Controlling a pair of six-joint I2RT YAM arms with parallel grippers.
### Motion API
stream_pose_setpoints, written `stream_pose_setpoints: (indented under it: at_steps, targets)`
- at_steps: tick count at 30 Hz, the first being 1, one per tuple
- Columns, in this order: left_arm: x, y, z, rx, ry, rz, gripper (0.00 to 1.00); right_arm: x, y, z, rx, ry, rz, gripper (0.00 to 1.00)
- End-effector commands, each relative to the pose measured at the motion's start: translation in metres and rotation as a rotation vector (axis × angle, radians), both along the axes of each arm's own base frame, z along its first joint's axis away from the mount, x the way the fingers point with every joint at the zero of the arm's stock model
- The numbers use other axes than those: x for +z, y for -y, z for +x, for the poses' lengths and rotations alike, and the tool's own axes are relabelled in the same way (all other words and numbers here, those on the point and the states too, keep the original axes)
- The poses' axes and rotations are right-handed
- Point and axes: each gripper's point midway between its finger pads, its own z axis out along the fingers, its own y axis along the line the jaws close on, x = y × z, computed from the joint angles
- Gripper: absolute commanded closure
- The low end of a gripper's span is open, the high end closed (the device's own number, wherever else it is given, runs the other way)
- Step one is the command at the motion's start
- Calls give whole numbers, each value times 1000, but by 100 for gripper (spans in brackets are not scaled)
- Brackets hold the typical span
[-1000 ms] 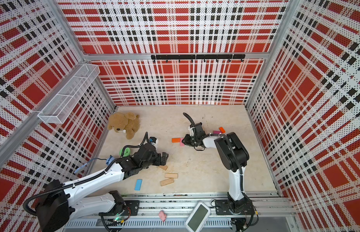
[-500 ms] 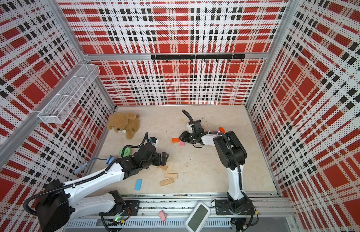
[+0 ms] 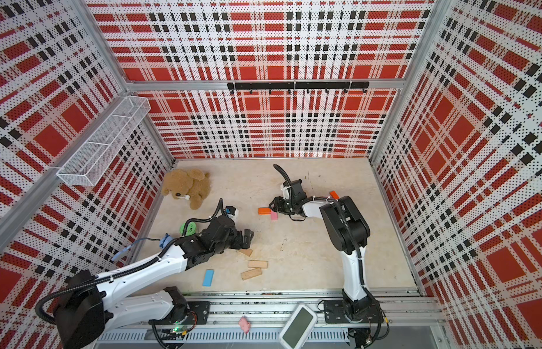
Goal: Assemble the letter p with building blocks
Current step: Assemble the building block at the center of the board.
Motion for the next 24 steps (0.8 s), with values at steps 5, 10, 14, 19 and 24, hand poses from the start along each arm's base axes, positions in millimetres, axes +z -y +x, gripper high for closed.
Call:
stream_pose_setpoints:
  at_steps: [5,10,14,19,24]
  targets:
    - [9,4,5,3,11,0,1,0,7,-1,-21,7,-25,40]
    - [8,-1,-2,36,-27,3,1,29,17,-3,-23,77,-62,32]
    - [9,-12,-10,97,-47,13,0,75,28,-22,-39,164,-109,25]
    - [3,-18,-24,164,-97,-42,1,127,31,-59,-45,191,-154,19]
    - [-15,-13,-37,235,-128,-76,1,160,44,-98,-47,258,-151,8]
